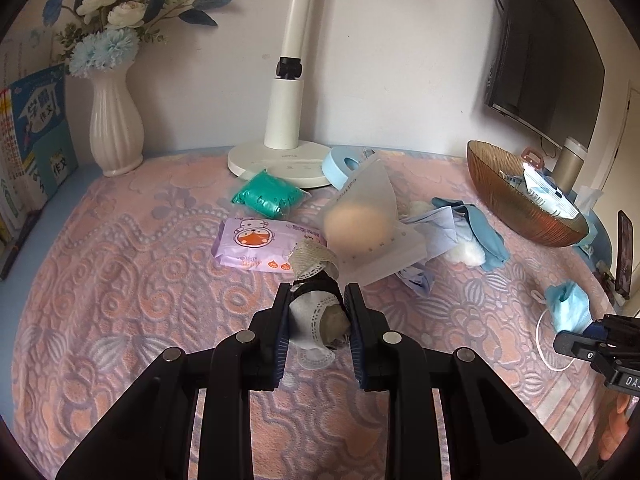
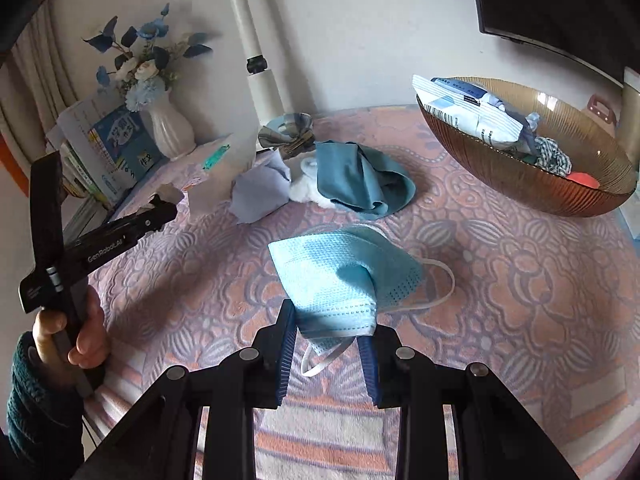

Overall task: Organize soft objects
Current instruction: 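Grasp the white rolled item with left tool while right tool grasps blue mask, then carry both items to the amber bowl and open both tools over it, then return both tools to the remaining items on the bed, then grasp the purple wipes pack with left tool while right tool grasps clear bag, then carry the purple pack and clear bag to the amber bowl and release, then move both tools back over the bed toward the blue cloth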

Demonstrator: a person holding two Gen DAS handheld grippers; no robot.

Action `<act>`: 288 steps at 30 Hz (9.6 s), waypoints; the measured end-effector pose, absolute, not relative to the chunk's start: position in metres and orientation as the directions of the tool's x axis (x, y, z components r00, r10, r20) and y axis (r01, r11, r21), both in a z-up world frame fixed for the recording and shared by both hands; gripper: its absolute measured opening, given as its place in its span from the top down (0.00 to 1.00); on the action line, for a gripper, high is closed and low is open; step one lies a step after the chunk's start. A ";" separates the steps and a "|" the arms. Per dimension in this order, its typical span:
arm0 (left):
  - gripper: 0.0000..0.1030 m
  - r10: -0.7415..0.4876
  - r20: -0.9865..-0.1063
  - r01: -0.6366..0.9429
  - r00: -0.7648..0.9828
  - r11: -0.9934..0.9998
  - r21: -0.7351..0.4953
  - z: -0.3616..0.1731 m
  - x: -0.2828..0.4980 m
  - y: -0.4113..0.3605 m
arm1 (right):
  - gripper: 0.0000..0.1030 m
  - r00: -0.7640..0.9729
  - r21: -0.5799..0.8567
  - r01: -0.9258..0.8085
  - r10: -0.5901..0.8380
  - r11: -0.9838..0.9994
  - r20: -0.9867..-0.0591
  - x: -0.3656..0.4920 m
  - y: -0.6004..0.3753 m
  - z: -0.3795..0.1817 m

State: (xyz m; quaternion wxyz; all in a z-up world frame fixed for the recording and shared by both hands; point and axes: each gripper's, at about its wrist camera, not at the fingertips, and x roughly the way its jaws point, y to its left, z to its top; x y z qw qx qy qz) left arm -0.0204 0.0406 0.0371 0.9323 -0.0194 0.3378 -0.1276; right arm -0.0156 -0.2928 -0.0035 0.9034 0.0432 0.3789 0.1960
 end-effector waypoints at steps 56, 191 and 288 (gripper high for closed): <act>0.35 -0.495 -0.507 0.452 0.706 0.865 -0.215 0.203 -0.020 -0.110 | 0.30 0.798 0.315 -0.070 0.243 0.946 -0.551 0.024 -0.456 0.141; 0.65 -0.164 -0.668 0.069 0.726 0.984 -0.167 0.021 -0.053 0.039 | 0.00 0.550 0.368 -0.192 0.410 0.910 -0.728 -0.022 -0.324 -0.024; 0.25 -0.212 -0.707 0.010 0.675 0.960 -0.278 0.006 -0.012 0.052 | 0.12 0.648 0.136 -0.176 0.219 0.975 -0.729 0.060 -0.288 -0.018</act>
